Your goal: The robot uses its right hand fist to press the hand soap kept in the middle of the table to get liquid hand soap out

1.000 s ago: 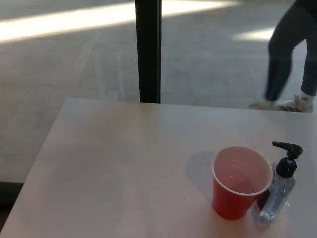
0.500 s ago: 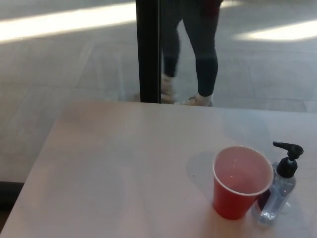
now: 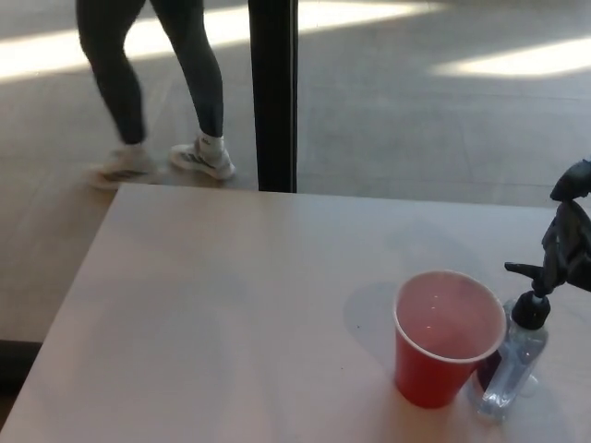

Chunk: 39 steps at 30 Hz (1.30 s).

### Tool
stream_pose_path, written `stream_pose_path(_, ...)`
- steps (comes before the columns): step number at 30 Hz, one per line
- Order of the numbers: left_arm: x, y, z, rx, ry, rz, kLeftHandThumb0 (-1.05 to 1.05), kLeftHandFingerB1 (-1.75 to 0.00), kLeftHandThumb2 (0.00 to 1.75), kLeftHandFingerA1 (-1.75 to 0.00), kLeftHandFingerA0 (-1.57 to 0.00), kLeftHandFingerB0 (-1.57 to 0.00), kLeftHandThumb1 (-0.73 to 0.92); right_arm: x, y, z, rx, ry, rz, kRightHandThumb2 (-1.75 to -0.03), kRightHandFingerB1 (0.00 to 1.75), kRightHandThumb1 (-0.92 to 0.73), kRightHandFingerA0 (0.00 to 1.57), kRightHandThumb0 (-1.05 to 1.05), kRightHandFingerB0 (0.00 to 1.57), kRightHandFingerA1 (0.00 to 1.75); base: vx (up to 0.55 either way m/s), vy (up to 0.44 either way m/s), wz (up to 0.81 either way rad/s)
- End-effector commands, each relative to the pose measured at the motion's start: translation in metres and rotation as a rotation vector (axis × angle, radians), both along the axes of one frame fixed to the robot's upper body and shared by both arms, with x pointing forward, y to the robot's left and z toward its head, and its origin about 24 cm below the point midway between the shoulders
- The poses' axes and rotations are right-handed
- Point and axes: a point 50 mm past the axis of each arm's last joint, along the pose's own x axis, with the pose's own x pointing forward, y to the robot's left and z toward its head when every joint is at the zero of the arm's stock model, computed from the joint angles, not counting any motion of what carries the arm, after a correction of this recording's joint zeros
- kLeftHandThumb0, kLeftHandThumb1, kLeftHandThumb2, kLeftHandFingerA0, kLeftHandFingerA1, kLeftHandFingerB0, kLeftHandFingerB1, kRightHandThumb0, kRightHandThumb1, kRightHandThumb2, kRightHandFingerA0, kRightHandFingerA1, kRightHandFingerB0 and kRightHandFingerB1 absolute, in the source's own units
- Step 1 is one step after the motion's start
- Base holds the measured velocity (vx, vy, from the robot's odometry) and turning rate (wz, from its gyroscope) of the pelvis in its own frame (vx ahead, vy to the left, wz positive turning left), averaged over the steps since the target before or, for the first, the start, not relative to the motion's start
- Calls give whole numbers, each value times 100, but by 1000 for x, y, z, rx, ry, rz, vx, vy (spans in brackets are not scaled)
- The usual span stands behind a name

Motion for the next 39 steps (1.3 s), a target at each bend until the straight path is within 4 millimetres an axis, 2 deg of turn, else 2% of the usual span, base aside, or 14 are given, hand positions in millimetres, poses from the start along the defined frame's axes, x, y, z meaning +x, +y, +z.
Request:
stream_pose_path(1,-3,6,3,6,12,29,-16,-74,109,-83,-62,-45,50,0,1,-8,-26,60,41,-126,167,-59,103,-13,67,175,0,0,0)
stream_pose_path(6,-3,4,3,5,10,33,-15,-73,108,-83,-62,-43,50,1,3,-9,-53,72,33,-132,166,-55,101,-14,68,175,0,0,0)
stream_pose_path(22,-3,3,3,11,14,22,-19,-73,107,-84,-64,-44,50,3,-1,-17,-100,113,41,-132,170,-54,102,-11,69,175,0,0,0)
stream_pose_path(25,-2,3,3,6,5,35,-18,-74,108,-84,-61,-44,50,1,0,-22,-105,137,53,-126,165,-58,101,-12,65,175,0,0,0)
stream_pose_path(28,0,4,3,14,23,22,-20,-73,107,-84,-63,-43,51,-4,2,-31,-130,160,69,-127,161,-56,101,-13,69,175,0,0,0)
stream_pose_path(32,0,3,2,-1,1,35,-22,-72,107,-81,-58,-41,52,-11,7,-47,-146,197,107,-132,169,-54,97,-11,67,175,0,0,0)
stream_pose_path(33,0,4,2,1,2,38,-23,-74,106,-84,-61,-42,51,-13,9,-51,-151,208,109,-126,170,-57,96,-11,66,175,0,0,0)
stream_pose_path(35,0,4,2,4,4,42,-23,-74,106,-84,-61,-42,51,-15,11,-56,-158,223,114,-126,170,-57,96,-11,66,175,0,0,0)
stream_pose_path(36,-1,4,1,0,4,43,-24,-71,107,-82,-58,-38,52,-17,11,-59,-173,225,116,-122,172,-61,95,-14,63,175,0,0,0)
stream_pose_path(39,1,4,3,-1,-4,29,-24,-71,109,-80,-57,-39,52,-16,11,-60,-160,231,101,-118,171,-64,96,-14,63,175,0,0,0)
